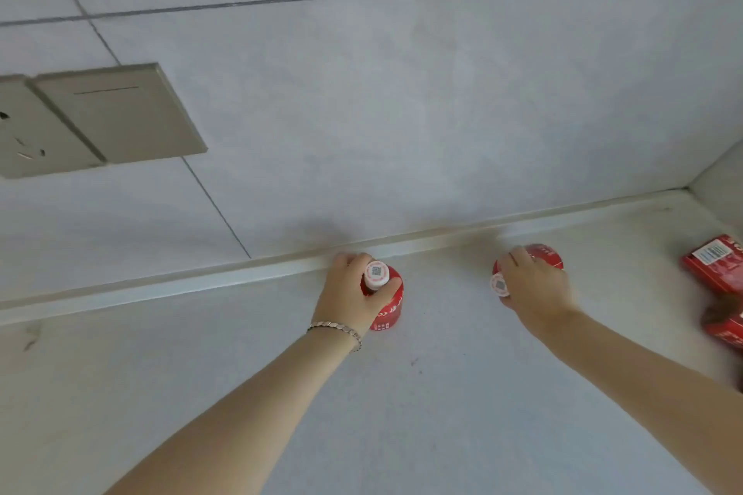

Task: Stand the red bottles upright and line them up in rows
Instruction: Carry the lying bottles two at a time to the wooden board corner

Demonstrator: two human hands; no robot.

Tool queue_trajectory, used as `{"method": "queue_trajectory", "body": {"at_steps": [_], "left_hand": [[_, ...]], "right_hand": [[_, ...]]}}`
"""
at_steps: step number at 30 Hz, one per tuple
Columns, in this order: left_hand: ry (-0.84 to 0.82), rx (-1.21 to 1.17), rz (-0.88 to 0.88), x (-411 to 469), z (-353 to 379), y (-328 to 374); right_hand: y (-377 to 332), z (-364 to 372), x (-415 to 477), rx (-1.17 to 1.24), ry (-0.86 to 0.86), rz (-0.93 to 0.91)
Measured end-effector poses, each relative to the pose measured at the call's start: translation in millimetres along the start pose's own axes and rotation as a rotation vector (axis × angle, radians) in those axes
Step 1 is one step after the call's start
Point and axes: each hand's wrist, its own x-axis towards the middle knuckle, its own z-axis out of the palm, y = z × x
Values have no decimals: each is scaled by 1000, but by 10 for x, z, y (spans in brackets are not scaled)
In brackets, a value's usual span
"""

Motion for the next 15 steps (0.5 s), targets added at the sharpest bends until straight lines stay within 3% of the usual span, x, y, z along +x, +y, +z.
{"method": "queue_trajectory", "body": {"at_steps": [2, 6, 15], "left_hand": [[56, 142, 12, -39, -32, 82], [-62, 455, 45, -364, -256, 97], [-15, 308, -14, -1965, -1442, -654]], "right_hand": [[55, -141, -264, 144, -6, 48], [-152, -384, -829, 472, -107, 98], [-1502, -938, -1822, 304, -202, -110]]}}
